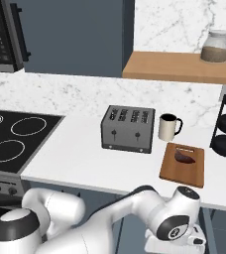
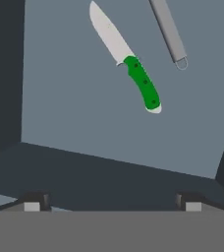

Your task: Place the appropriate cutting tool for cutting the potato skin on the cutting board.

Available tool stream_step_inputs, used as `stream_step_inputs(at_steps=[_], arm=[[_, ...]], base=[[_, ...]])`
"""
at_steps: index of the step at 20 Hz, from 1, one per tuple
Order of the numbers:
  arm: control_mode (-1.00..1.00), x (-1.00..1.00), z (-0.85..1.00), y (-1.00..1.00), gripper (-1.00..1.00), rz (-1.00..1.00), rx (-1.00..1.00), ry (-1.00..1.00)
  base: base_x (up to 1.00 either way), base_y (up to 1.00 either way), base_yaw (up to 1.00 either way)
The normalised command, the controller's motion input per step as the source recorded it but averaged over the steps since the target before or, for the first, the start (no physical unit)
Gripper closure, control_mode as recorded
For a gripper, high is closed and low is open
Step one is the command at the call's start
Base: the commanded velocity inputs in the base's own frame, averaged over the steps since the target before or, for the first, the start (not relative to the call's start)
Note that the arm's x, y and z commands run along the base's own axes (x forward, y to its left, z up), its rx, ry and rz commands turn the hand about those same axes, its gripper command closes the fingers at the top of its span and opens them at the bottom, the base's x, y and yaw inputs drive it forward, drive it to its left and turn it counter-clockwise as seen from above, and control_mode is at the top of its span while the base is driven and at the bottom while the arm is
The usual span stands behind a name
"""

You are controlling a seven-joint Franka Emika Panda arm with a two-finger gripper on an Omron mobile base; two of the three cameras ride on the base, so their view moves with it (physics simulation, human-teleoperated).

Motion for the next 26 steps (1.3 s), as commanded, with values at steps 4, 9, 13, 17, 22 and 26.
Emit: stream_step_inputs(at_steps=[4, 9, 13, 17, 22, 26], arm=[[-1.0, 0.14, 0.0, -0.09, -1.0, 0.1, 0.0, -0.11], [-1.0, 0.26, -0.03, -0.01, -1.0, 0.06, 0.0, -0.1], [-1.0, 0.25, -0.06, -0.02, -1.0, 0.01, 0.0, -0.01], [-1.0, 0.23, -0.13, -0.04, -1.0, 0.01, 0.0, 0.0], [-1.0, 0.17, -0.23, 0.0, -1.0, 0.02, 0.0, 0.0], [-1.0, 0.09, -0.26, -0.03, -1.0, 0.01, 0.0, 0.0]], base=[[0.0, 0.0, 0.0], [0.0, 0.0, 0.0], [0.0, 0.0, 0.0], [0.0, 0.0, 0.0], [0.0, 0.0, 0.0], [0.0, 0.0, 0.0]])
